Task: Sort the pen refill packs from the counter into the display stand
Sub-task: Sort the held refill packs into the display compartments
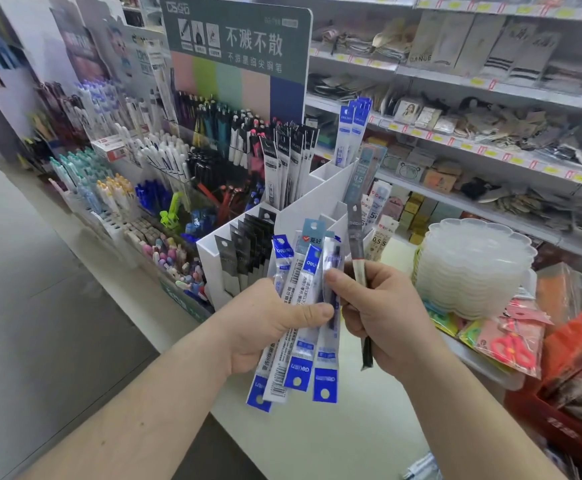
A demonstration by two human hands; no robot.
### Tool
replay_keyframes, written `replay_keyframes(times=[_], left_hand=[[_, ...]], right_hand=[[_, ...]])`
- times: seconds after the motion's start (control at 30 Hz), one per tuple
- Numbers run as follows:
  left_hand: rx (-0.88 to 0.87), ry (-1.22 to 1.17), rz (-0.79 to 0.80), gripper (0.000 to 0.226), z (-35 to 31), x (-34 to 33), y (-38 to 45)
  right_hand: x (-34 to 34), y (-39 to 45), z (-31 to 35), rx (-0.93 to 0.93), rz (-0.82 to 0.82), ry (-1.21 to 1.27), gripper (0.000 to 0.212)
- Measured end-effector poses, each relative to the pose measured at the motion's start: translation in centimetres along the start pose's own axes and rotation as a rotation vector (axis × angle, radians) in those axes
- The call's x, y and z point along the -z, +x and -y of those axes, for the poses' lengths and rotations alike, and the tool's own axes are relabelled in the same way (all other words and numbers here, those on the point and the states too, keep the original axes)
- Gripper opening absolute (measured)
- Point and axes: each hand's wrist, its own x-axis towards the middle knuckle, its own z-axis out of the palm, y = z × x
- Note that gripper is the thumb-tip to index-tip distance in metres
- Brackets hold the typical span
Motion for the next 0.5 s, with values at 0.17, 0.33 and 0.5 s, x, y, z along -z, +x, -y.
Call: replay_keyframes(times=[0.17,0.33,0.5], left_hand=[[0.003,0.015,-0.001,0.055,0.1,-0.2,-0.1],[-0.138,-0.172,-0.160,0.027,0.3,-0.4,0.3],[-0.460,-0.098,-0.382,0.007,1.1,-1.1,1.1]], right_hand=[[-0.3,-0.4,-0.1,-0.034,-0.065,-0.021,0.021],[0.7,0.4,-0.6,-0.110,-0.248,0.262,0.027],[0.2,0.7,-0.6,-0.314,-0.333,0.837,0.024]])
